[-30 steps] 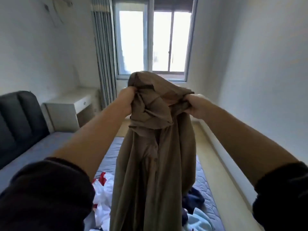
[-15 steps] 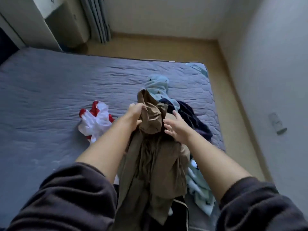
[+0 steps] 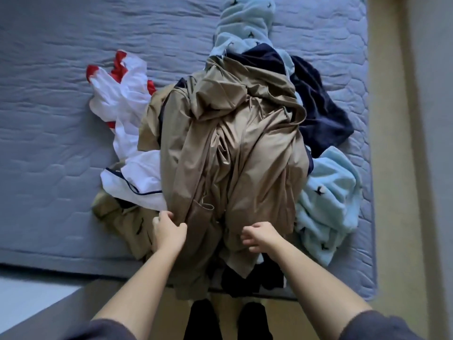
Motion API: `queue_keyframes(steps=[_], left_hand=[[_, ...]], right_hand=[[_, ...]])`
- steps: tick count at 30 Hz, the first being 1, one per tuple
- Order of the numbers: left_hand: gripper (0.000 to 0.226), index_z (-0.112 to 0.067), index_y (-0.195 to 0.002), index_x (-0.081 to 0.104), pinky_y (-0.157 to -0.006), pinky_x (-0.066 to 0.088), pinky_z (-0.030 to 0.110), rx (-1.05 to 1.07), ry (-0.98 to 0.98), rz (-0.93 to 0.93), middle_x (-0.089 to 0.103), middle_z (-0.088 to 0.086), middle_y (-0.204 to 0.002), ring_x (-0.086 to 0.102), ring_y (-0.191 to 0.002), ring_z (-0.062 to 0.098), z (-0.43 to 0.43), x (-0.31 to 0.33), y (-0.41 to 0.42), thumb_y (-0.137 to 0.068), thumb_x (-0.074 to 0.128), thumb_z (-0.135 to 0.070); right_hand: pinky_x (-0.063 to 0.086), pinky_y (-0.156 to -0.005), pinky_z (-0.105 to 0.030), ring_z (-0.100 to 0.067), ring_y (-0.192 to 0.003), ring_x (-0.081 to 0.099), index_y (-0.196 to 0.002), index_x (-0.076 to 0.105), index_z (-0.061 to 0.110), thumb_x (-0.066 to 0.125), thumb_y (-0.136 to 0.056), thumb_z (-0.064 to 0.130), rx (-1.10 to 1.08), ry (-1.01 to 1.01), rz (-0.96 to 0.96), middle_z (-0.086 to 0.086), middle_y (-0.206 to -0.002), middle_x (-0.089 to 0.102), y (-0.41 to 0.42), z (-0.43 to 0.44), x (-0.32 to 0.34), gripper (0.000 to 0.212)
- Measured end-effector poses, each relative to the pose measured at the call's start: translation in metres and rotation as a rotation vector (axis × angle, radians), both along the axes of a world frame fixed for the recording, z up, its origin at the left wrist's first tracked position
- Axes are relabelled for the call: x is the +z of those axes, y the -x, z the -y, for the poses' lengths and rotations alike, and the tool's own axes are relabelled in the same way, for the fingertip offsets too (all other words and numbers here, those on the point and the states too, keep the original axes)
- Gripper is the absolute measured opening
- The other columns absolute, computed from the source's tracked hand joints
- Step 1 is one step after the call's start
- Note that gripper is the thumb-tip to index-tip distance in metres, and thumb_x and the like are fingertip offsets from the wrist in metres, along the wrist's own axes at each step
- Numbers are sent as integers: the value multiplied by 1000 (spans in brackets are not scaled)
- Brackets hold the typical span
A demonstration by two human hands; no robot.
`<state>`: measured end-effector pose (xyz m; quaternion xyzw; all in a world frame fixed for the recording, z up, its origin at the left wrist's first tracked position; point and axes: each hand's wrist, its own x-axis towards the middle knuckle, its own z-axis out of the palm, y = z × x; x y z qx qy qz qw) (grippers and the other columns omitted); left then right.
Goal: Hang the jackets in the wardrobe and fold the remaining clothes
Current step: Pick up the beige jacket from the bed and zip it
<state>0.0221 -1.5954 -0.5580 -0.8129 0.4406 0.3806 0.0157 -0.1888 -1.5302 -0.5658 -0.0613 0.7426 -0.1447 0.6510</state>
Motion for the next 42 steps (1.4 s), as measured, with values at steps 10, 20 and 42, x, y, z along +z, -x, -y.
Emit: queue_keyframes(steps=[10, 20, 42], left_hand=[[15, -13, -96, 55, -70, 46, 35, -262, -146, 210, 55, 10, -108, 53, -88, 29, -37, -41, -35, -89, 54, -26], [19, -9, -95, 60, -73, 51, 32, -252, -439, -94, 65, 15, -102, 62, -94, 33, -91, -29, -43, -89, 49, -23], [53, -13, -131, 38, -55, 34, 34, -1087, 51, 182, 39, 6, -114, 59, -83, 24, -169, 47, 29, -81, 48, 4]], right_hand=[[42, -49, -24, -13, -66, 56, -95, 58, 11, 66, -87, 13, -801, -85, 105, -4, -78, 59, -56, 9, -41, 12], [53, -60, -24, -14, -71, 69, -91, 61, 10, 54, -95, 15, -731, 278, 218, -2, -73, 73, -40, -44, -12, 10], [32, -54, -29, -13, -46, 42, -75, 63, 13, 58, -63, 44, 72, 197, 309, 2, -49, 45, -14, -78, 35, 33]])
